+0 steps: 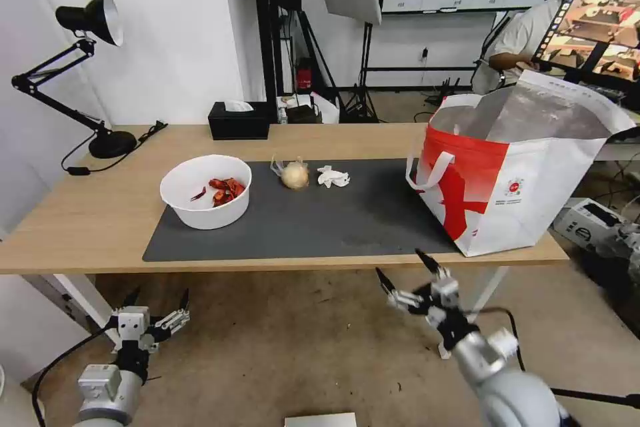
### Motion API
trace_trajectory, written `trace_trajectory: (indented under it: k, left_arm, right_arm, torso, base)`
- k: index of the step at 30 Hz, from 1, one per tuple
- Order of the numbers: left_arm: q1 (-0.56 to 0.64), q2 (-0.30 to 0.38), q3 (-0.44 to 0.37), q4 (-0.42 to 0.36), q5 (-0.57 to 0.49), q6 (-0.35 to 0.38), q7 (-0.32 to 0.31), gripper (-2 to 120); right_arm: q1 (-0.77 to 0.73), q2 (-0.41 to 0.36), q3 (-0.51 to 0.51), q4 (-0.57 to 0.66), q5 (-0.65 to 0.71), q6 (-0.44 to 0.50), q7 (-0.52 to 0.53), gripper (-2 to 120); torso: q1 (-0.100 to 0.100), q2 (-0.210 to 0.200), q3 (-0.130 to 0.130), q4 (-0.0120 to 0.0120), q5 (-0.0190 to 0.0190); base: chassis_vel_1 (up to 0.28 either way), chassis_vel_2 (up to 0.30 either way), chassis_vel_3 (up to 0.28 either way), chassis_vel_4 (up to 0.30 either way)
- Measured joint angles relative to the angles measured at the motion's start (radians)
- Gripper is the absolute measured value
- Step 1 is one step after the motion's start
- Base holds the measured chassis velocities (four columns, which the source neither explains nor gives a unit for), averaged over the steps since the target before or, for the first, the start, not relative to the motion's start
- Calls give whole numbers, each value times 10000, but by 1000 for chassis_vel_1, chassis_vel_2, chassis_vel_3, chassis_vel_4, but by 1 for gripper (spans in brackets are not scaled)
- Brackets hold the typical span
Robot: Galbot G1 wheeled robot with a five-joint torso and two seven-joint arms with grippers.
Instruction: Pick up the trash from the table and place it into the takeout bag.
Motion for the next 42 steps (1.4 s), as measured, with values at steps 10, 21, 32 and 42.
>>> trace_trajectory:
  k: [10, 21, 32, 42]
  left_arm:
    - [9, -57, -43, 33, 35, 7, 6, 100]
    - [-52, -32, -55, 53, 61, 33, 9, 100]
    - [-55, -77, -47, 138, 58, 34, 8, 100]
    - [-96, -64, -78, 238, 28, 8, 9, 100]
  right_arm:
    - [4137, 208, -2906, -1883, 838, -468, 645, 100]
    - [8283, 1876, -5653, -4543, 1612, -1797, 2482, 100]
    - [9998, 3521, -6324, -6845, 2679, -3413, 3754, 100]
    - [10847, 4459, -6311, -8752, 2676, -4104, 3705, 100]
  torso:
    - [1, -1, 0, 0, -1]
    - [1, 0, -1, 2, -6]
    - [0, 0, -2, -1, -3]
    - [-1, 0, -2, -2, -2]
  base:
    - [0, 0, 0, 0]
    - [0, 0, 0, 0]
    - [0, 0, 0, 0]
    - [0, 0, 0, 0]
